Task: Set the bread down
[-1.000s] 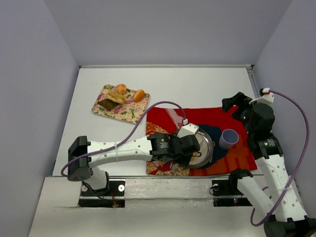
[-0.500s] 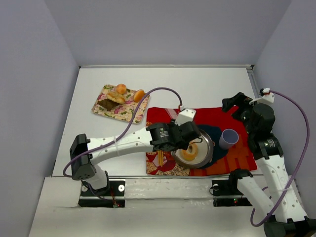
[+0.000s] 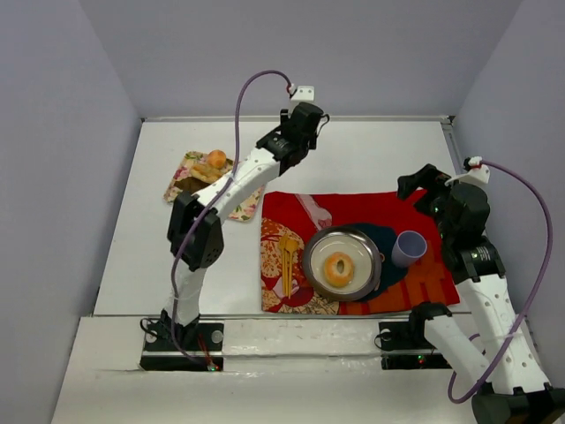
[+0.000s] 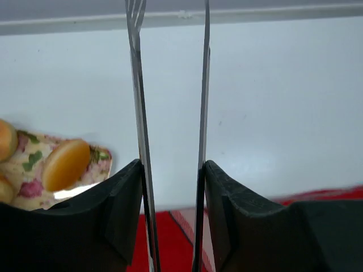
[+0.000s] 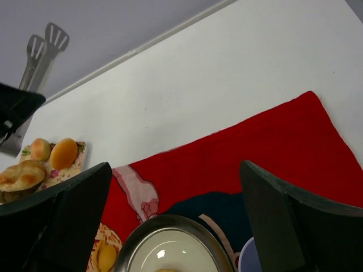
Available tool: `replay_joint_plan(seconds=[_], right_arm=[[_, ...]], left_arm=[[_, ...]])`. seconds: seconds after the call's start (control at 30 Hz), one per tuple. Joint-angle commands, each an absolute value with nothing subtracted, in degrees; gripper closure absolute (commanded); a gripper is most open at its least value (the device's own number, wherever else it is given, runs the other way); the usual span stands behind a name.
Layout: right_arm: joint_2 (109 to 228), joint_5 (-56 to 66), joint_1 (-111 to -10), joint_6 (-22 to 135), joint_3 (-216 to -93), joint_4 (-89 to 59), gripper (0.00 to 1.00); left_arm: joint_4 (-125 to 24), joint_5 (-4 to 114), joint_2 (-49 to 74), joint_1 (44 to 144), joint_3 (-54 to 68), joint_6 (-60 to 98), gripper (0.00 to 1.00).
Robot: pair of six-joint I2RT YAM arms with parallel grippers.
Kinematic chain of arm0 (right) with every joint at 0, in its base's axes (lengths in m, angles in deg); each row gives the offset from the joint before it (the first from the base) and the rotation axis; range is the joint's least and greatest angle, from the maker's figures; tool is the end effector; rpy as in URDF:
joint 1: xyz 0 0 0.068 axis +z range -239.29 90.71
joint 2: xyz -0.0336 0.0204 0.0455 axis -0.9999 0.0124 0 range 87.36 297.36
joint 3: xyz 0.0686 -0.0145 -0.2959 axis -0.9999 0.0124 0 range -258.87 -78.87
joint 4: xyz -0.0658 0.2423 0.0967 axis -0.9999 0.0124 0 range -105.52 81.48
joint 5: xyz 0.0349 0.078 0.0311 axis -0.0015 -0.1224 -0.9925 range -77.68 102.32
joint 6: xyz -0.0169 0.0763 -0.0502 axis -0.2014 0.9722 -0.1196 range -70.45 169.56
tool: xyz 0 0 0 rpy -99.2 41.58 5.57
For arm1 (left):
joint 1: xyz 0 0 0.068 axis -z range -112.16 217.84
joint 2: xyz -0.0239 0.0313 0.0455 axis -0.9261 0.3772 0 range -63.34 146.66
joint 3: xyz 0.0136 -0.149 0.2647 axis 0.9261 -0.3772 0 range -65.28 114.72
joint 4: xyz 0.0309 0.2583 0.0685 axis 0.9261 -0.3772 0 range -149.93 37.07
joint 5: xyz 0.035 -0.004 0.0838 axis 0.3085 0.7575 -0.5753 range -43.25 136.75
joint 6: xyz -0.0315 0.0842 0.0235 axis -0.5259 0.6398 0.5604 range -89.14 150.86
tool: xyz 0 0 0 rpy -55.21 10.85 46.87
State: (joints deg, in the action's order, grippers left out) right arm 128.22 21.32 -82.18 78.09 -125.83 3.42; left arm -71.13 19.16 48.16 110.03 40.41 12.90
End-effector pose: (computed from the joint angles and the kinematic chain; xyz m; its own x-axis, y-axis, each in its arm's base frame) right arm 0.1940 0.0110 0.3590 -0.1799 0.4530 -0.8732 0.1308 0.8908 0.4352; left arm 0.4125 -0.3216 0.3628 -0.3736 -0.0303 -0.9271 0.1750 0.9792 -0.1025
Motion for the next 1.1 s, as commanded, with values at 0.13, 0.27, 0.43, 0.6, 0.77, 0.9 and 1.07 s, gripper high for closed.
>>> replay_joint_plan(seconds=[0.13, 0.27, 0.43, 0.6, 0.77, 0.9, 1.07], right_arm=[[127.1, 29.7, -82.1, 77.9, -125.8, 2.0, 0.0], [127.1, 30.3, -82.1, 78.3, -125.8, 2.0, 0.0], [128.2, 29.8, -82.1, 78.6, -126.0, 2.0, 0.0], [129.8, 29.6, -82.1, 78.3, -126.2, 2.0, 0.0], [130.3, 28.4, -82.1, 77.9, -126.7, 2.0, 0.0], [129.2, 27.8, -82.1, 78.0, -126.4, 2.0, 0.0], [127.3, 26.5, -82.1, 77.9, -126.2, 2.1, 0.0]], left_arm=[[-67.5, 28.7, 73.5, 102.8, 70.9, 24.3, 0.48], [-63.1, 32.8, 76.9, 99.3, 68.8, 20.7, 0.47], [-62.8, 37.2, 80.2, 97.7, 69.3, 17.9, 0.46], [-65.6, 38.4, 81.4, 97.7, 68.8, 16.1, 0.31], [-68.9, 38.1, 79.9, 97.7, 68.0, 16.0, 0.01], [-70.8, 37.7, 75.5, 97.7, 68.3, 16.9, 0.01], [-74.9, 37.5, 67.0, 97.7, 70.2, 17.0, 0.01]])
